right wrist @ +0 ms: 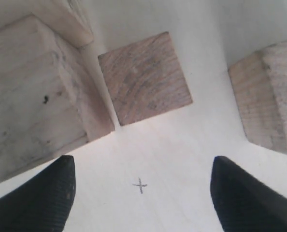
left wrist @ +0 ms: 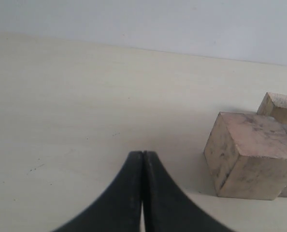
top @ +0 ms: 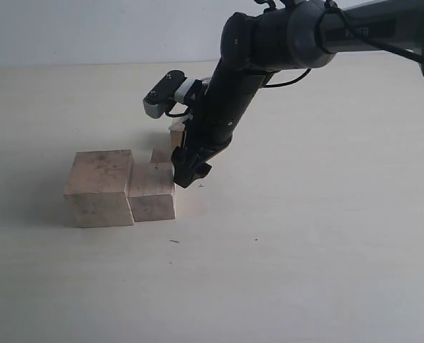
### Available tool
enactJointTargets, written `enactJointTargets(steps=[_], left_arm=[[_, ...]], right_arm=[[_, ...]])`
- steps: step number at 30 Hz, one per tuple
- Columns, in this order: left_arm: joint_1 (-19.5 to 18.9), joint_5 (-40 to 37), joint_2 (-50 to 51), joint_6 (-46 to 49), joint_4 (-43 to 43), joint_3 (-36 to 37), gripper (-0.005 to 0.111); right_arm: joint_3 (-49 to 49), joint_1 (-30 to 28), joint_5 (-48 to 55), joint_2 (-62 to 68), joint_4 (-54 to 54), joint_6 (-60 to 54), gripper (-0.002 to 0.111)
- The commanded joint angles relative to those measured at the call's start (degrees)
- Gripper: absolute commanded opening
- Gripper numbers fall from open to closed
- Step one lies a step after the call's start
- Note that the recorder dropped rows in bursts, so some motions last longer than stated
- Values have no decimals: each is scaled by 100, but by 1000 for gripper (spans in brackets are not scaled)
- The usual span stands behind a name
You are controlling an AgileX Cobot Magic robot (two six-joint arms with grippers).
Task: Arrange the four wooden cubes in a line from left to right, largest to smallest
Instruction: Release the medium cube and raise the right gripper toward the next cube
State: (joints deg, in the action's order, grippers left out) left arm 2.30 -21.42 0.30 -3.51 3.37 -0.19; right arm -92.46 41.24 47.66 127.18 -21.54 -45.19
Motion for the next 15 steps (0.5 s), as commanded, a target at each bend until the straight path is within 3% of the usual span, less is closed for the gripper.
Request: enactJointTargets(steps=[1,15], left_arm=[[44,80,-30,11,-18,19,0],[44,80,-30,11,-18,19,0]], right_arm=[[10,11,379,-102,78,35,72],[10,11,-577,-1015,1332,64,72]])
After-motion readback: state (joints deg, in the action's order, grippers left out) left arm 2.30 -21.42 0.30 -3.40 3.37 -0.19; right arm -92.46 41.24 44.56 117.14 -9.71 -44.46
